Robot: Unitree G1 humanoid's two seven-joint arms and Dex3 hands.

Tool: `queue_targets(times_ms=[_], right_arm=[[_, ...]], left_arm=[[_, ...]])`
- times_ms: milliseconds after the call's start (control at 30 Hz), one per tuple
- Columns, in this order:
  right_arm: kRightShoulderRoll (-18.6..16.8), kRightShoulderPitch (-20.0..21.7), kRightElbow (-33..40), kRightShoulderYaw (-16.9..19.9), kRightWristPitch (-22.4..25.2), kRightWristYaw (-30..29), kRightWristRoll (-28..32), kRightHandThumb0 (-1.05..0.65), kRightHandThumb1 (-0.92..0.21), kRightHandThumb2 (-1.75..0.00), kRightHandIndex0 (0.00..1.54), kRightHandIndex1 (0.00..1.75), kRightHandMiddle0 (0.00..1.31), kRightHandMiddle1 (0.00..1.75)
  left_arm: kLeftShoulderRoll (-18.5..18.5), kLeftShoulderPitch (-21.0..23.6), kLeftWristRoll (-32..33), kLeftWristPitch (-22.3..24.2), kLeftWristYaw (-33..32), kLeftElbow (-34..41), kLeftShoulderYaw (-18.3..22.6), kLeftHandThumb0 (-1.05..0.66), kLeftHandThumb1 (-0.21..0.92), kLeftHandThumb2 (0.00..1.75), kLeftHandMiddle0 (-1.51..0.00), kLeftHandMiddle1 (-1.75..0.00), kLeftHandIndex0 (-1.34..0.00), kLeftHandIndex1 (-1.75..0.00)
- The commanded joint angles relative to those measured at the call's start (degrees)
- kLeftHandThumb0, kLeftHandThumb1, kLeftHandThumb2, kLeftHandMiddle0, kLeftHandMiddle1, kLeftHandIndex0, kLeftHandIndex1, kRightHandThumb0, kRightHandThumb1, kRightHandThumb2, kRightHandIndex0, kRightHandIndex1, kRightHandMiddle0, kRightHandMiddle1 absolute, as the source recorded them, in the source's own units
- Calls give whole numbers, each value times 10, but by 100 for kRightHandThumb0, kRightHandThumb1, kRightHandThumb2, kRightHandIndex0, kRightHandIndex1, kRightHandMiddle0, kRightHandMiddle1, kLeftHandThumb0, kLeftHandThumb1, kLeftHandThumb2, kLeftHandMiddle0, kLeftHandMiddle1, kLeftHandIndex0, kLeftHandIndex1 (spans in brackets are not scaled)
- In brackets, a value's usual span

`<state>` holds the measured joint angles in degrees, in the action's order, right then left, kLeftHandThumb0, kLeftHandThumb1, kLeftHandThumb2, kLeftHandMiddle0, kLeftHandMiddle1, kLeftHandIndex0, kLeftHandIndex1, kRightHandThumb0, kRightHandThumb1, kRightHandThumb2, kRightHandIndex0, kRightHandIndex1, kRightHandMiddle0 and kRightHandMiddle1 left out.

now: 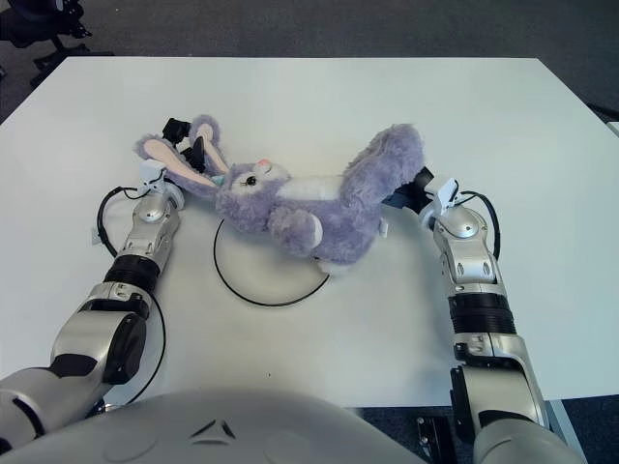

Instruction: Put the doll into the plate.

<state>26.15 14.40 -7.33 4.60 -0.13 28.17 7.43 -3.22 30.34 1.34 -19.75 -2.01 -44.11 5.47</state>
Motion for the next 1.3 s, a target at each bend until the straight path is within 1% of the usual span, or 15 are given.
queue_targets(times_ms=[0, 100, 267, 533, 767, 1000, 1133, 1267], right_arm=[[3, -10, 37, 12, 21, 7, 21, 0, -91, 0, 93, 85, 59, 123], [3, -16, 68, 20, 44, 12, 39, 0, -91, 0, 93, 85, 59, 123], [6, -30, 146, 35, 104, 9, 70, 0, -91, 0, 93, 85, 59, 123], [5, -34, 179, 46, 143, 7, 88, 0, -91, 0, 93, 85, 58, 124], [0, -33, 185, 52, 154, 7, 101, 0, -91, 0, 93, 84, 58, 125], [1, -33, 188, 51, 158, 3, 99, 0, -91, 0, 93, 82, 58, 127], [4, -31, 182, 43, 149, -6, 78, 0, -91, 0, 93, 82, 58, 127], [6, -26, 161, 34, 125, -19, 43, 0, -91, 0, 94, 83, 58, 127]], left_arm=[[7, -41, -4, 22, -5, -31, -1, -36, 80, 67, -79, -175, -28, -175], [7, -40, -3, 22, -4, -32, -1, -36, 80, 67, -79, -175, -28, -175], [7, -40, -3, 21, -3, -32, -1, -36, 80, 67, -79, -175, -28, -175], [7, -40, -3, 20, -3, -34, -1, -36, 80, 67, -80, -175, -28, -175], [7, -38, -3, 21, -3, -36, -1, -36, 80, 67, -80, -175, -28, -175], [7, -38, -3, 21, -4, -36, -1, -36, 80, 67, -80, -175, -28, -175], [7, -37, -3, 21, -4, -36, -1, -36, 80, 67, -80, -175, -28, -175], [7, -38, -3, 20, -4, -36, -1, -36, 80, 67, -80, -175, -28, -175]])
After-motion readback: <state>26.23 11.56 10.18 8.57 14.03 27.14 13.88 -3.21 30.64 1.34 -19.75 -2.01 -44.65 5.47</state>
